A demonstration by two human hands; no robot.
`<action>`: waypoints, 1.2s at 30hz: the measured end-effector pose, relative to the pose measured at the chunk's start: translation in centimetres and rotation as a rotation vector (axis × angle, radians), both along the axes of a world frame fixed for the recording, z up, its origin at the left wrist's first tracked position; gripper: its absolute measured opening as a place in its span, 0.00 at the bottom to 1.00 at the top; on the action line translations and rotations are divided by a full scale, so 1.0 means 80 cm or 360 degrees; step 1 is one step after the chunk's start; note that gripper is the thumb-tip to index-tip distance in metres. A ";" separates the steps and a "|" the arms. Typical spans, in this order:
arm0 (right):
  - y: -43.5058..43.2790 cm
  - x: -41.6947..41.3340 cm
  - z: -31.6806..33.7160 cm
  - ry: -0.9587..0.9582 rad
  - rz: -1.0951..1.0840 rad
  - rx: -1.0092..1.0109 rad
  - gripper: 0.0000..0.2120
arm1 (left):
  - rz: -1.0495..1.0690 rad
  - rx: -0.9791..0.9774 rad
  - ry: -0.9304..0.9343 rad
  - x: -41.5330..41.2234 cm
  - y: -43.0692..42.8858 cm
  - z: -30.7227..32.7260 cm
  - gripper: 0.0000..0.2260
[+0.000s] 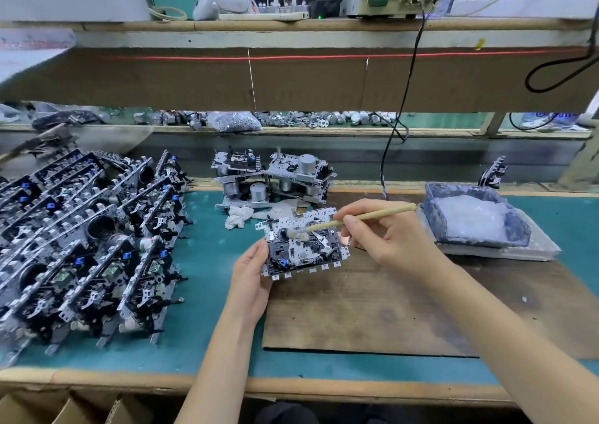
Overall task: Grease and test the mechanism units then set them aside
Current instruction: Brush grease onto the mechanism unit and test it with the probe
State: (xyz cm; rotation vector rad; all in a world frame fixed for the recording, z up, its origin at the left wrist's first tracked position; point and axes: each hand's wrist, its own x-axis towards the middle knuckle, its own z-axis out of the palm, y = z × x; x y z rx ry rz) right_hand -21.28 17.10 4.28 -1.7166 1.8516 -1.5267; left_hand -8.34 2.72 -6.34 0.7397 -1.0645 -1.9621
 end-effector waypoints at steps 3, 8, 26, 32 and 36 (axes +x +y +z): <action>-0.001 -0.001 0.000 -0.0024 0.0031 0.0003 0.06 | -0.0011 -0.0001 0.0028 -0.001 0.000 0.000 0.11; -0.002 0.002 0.001 -0.0038 -0.0021 -0.0171 0.07 | 0.0016 0.0036 -0.0007 0.000 -0.003 -0.003 0.13; -0.074 0.000 -0.026 0.1636 -0.0048 0.0884 0.47 | -0.0102 -0.0030 0.0187 0.005 -0.002 -0.003 0.13; -0.061 -0.004 -0.016 0.1271 0.0053 0.0627 0.43 | -0.0064 -0.0067 0.0228 0.004 -0.003 -0.003 0.11; -0.035 -0.006 0.000 0.0876 0.0122 -0.0158 0.14 | 0.0015 -0.0006 0.0177 0.004 -0.007 -0.006 0.09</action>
